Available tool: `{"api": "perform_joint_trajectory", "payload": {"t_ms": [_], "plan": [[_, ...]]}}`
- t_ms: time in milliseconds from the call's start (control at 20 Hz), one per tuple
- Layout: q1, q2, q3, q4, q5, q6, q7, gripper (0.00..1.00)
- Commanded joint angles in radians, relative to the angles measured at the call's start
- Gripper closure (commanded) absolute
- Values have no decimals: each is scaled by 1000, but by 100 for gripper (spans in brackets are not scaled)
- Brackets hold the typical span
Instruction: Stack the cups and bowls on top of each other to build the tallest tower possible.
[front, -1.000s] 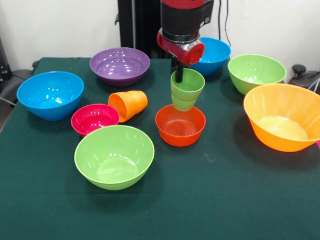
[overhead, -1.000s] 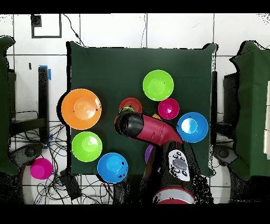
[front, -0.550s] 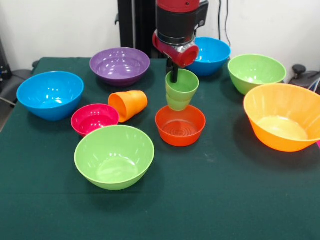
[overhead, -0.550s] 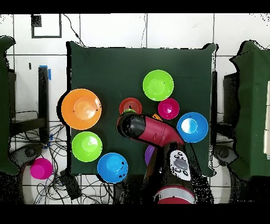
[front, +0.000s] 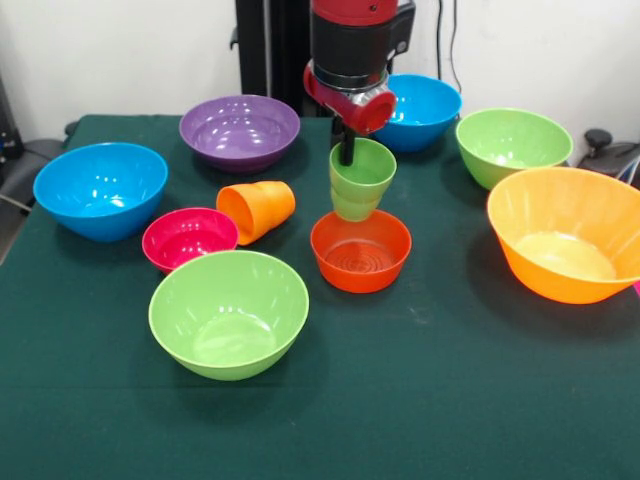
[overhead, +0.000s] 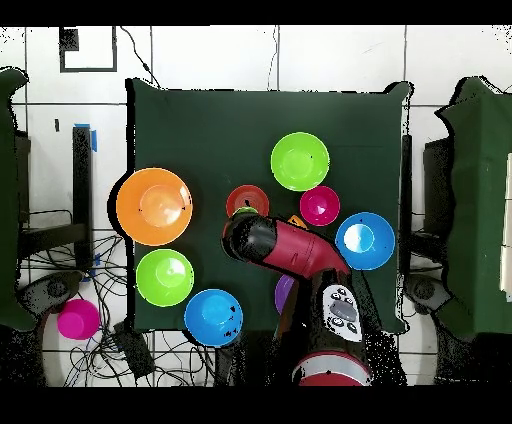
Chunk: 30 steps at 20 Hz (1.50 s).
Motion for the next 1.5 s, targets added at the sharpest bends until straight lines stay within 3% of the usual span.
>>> {"api": "perform_joint_trajectory", "payload": {"t_ms": [50, 1500], "plan": [[5, 14, 66, -47, 39, 49, 108, 100], [12, 87, 97, -60, 72, -68, 119, 100]]}}
